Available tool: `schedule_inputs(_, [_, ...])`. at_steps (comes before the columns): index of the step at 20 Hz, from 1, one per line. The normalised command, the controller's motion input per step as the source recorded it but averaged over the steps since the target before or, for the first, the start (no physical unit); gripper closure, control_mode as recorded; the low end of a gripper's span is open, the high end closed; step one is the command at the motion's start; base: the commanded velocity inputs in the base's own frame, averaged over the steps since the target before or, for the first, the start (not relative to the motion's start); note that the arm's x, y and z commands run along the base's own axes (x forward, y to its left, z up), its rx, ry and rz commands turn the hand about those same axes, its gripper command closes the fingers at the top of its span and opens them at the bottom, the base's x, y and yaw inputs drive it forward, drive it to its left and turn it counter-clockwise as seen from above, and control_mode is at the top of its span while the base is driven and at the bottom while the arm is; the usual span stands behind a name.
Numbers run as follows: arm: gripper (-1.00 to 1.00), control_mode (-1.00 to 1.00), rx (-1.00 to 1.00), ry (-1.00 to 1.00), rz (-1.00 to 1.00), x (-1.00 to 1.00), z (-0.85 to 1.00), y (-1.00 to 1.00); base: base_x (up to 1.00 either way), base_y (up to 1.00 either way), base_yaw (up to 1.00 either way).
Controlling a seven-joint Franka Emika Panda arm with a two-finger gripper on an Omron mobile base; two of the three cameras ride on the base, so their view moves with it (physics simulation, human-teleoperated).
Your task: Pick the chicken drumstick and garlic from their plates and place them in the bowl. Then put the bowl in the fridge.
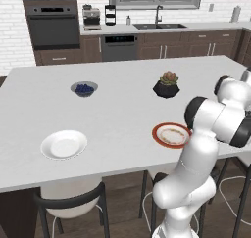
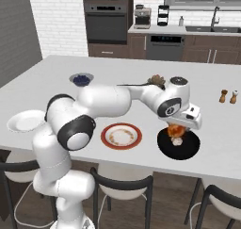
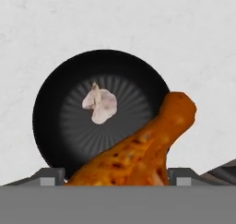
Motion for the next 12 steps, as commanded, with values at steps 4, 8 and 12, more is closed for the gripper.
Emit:
schedule_inputs(4, [1.00,-1.00,0.04,0.00,-0.05,-0.03,-0.41,-0.06,0.00,0.00,0.00])
schedule_inputs(8, [1.00,-1.00,0.00,0.00,-0.05,-0.04,-0.65,0.02,0.00,0.00,0.00])
schedule_inputs(12, [1.00,-1.00,0.00,0.00,-0.03,0.11,-0.59,0.11,0.00,0.00,0.00])
